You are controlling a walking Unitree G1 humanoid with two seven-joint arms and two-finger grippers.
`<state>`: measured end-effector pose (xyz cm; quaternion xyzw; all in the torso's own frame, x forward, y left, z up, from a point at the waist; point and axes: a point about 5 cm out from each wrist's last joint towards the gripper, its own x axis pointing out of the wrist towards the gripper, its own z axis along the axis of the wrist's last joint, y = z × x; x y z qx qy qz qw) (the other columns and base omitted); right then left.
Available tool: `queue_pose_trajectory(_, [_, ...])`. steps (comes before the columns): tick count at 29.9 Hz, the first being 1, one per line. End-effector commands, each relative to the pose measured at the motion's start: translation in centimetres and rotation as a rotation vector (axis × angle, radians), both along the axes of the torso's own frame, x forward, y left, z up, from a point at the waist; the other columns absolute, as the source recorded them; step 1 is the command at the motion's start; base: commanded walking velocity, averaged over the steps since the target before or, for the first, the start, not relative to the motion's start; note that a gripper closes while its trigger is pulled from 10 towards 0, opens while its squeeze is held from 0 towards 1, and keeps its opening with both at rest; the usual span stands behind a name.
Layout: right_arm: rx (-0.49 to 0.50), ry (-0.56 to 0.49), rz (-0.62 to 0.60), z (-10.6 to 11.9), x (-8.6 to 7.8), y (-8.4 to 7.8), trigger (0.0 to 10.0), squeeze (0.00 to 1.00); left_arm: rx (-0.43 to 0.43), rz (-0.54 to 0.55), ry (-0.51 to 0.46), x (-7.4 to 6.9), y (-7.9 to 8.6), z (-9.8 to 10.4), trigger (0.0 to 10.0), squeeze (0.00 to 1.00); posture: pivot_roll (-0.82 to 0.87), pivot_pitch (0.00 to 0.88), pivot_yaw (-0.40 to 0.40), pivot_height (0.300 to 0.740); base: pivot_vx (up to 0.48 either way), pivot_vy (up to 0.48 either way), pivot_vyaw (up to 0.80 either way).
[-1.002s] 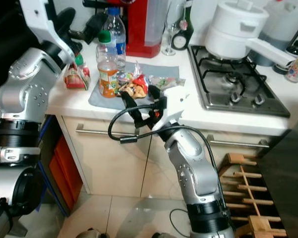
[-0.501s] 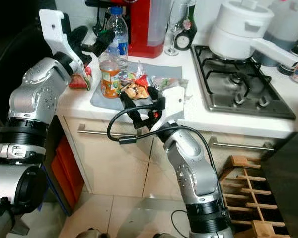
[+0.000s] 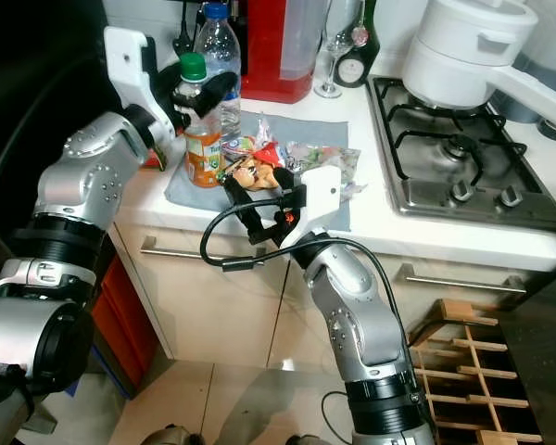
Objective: Restocking fridge
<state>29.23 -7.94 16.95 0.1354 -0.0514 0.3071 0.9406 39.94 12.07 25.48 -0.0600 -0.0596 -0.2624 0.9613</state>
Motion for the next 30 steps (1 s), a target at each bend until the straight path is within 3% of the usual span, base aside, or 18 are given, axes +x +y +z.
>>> queue_pose_trajectory(1, [-0.012,-0.001,0.001,-0.1,0.1,0.1,10.0,0.0,0.002,0.008,-0.023,0.2,-0.2,1.2,0.0,0.0,0.01,0.0,-0.005,0.74,0.0,0.0,0.0])
queue_pose_trajectory(18, [-0.026,0.023,-0.013,-1.0,0.0,0.1,10.0,0.0,-0.018,0.007,0.043,0.6,-0.5,0.1,0.0,0.0,0.0,0.0,0.001,0.74,0.0,0.0,0.0])
queue_pose_trajectory(24, [-0.037,0.034,-0.038,-1.5,-0.1,0.0,10.0,0.0,0.062,-0.047,0.116,0.3,-1.7,-2.0,0.0,0.0,-0.01,0.0,0.018,0.74,0.0,0.0,0.0])
queue_pose_trajectory(29, [-0.044,0.038,-0.072,-1.7,0.0,-0.2,10.0,0.0,0.017,-0.049,0.074,0.2,-2.0,-1.1,0.0,0.0,-0.03,0.0,0.026,0.74,0.0,0.0,0.0])
queue_pose_trajectory(30, [-0.048,0.036,-0.078,-1.7,0.0,-0.3,10.0,0.0,-0.014,-0.06,0.022,-0.1,-2.1,0.0,0.0,0.0,-0.03,0.0,0.027,0.74,0.0,0.0,0.0])
